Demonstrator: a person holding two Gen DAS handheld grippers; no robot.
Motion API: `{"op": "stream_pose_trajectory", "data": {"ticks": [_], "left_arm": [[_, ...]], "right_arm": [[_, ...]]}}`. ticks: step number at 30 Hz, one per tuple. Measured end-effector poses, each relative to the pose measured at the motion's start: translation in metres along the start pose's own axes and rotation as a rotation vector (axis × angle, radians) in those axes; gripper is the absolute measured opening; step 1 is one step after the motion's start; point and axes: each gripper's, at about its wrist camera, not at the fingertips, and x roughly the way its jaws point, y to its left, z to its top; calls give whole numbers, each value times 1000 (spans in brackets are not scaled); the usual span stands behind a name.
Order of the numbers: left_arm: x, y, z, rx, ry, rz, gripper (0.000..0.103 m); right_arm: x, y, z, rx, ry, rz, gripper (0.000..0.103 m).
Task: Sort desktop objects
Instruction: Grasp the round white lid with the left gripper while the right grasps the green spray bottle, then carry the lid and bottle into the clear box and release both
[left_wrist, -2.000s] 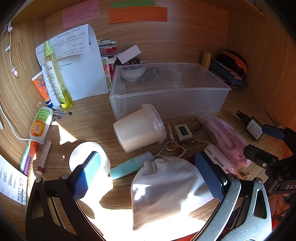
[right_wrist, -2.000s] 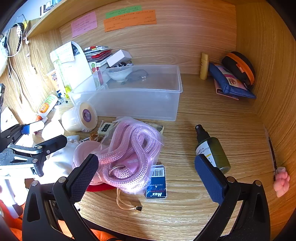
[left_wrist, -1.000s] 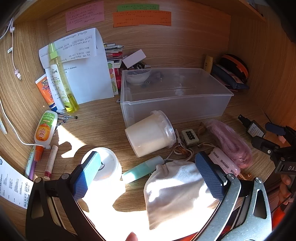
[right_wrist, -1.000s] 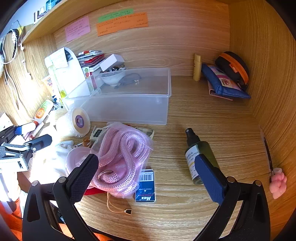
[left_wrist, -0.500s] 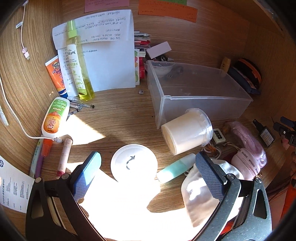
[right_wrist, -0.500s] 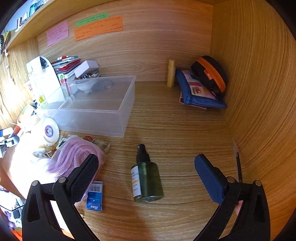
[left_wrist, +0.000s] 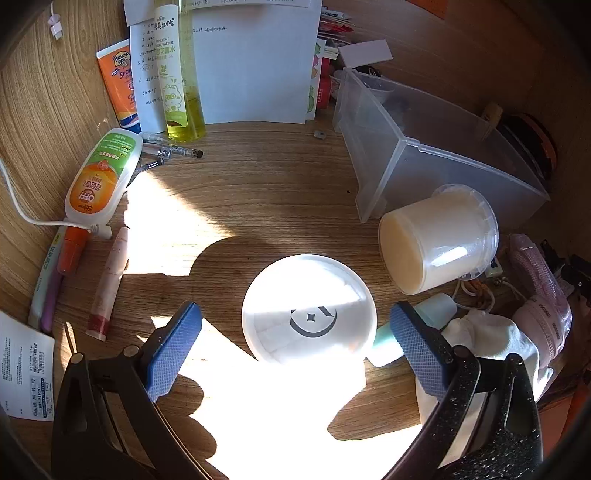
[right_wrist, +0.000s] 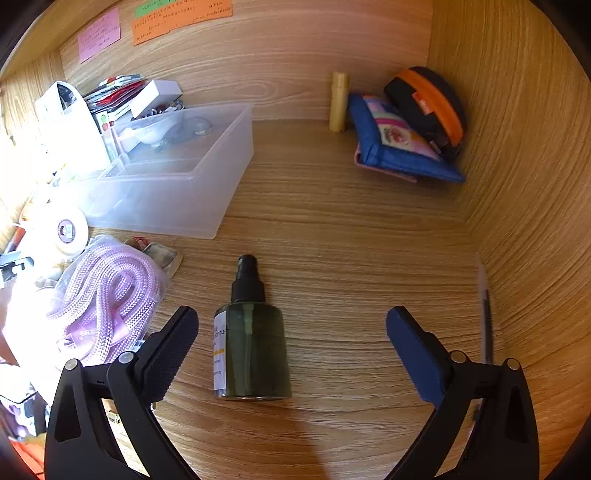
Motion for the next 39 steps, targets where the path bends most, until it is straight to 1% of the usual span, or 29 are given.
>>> {"op": "stream_pose_trajectory", "data": {"ticks": [2, 5, 7, 8, 10, 13, 15, 16, 18, 23, 26, 33, 39], "left_arm": [[3, 0, 1, -2, 6, 0, 103], [8, -1, 2, 3, 8, 13, 103], [8, -1, 4, 4, 0, 29, 102], [8, -1, 4, 6, -6, 34, 100], [6, -2, 6, 14, -17, 54, 88], [6, -2, 7, 27, -30, 69, 84], [4, -3, 7, 33, -40, 72, 81], [3, -4, 7, 35, -49, 76, 75], [3, -5, 6, 35, -68, 87, 65], [7, -4, 1, 21, -77, 95, 65], [5, -6, -2, 17, -95, 104, 65], [-29, -14, 8, 36, -208, 112, 65], [-57, -24, 22, 58, -291, 86, 65]], "right_arm": [[4, 1, -2, -5, 9, 12, 93], [9, 5, -6, -24, 34, 24, 84], [13, 8, -9, -34, 50, 29, 71], [14, 10, -10, -38, 56, 30, 68], [16, 12, -12, -44, 60, 32, 61], [19, 18, -11, -53, 57, 29, 55], [19, 21, -11, -61, 53, 30, 48], [19, 22, -11, -62, 50, 27, 43], [20, 25, -10, -66, 46, 20, 38], [17, 28, -10, -61, 30, 41, 38], [9, 30, -7, -62, 2, 46, 38], [-18, 38, 10, -53, -90, 78, 38], [-39, 50, 27, -64, -172, 108, 38]]}}
